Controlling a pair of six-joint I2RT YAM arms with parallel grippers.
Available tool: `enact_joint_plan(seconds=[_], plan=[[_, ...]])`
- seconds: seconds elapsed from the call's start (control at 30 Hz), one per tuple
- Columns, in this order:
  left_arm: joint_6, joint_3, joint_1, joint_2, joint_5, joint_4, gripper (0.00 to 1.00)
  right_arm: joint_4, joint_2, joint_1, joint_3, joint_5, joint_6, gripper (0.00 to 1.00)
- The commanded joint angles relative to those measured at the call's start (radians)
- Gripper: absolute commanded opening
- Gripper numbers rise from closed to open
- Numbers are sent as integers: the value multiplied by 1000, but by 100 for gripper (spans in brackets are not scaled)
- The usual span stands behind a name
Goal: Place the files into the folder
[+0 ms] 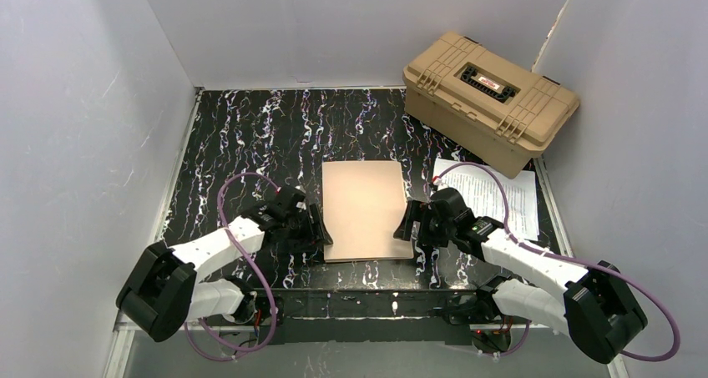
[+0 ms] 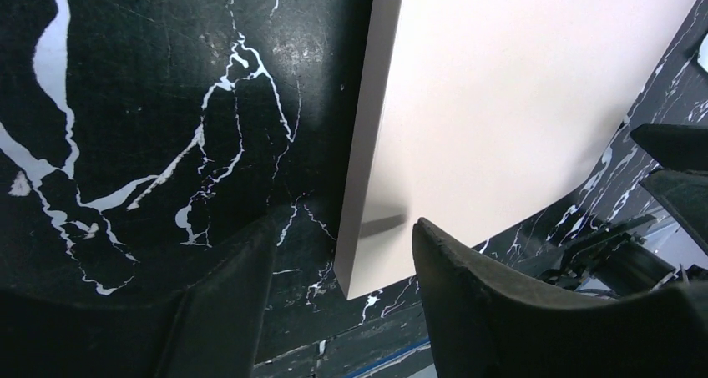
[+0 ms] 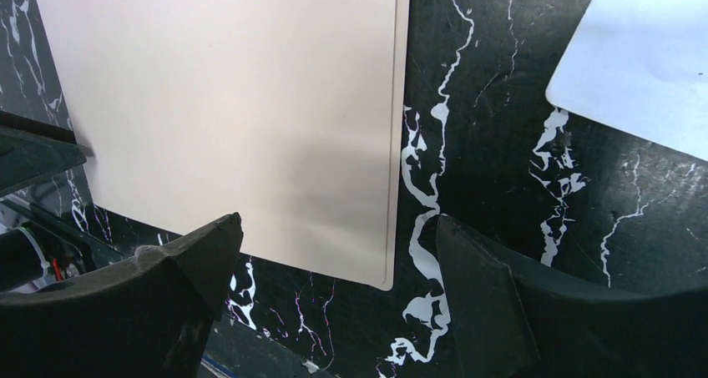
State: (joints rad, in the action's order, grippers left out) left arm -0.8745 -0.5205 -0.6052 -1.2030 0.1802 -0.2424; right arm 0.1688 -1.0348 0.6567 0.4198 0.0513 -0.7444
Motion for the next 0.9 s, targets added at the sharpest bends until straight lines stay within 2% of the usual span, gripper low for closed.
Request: enact_joint_plan(seconds=[0.0,0.13,0.47,0.87], plan=[[-19,65,-4,-2,-56,-81,57,13,12,5,17,-15,10,94],[-34,83,-4,-10,-52,-62,47,11,9,4,20,-11,8,94],[-72,129,-1,8,-56,-27,30,-1,15,5,26,-1,-4,92],[-109,206,16,87,-69,-3,22,-47,-12,5,65,49,-9,88]])
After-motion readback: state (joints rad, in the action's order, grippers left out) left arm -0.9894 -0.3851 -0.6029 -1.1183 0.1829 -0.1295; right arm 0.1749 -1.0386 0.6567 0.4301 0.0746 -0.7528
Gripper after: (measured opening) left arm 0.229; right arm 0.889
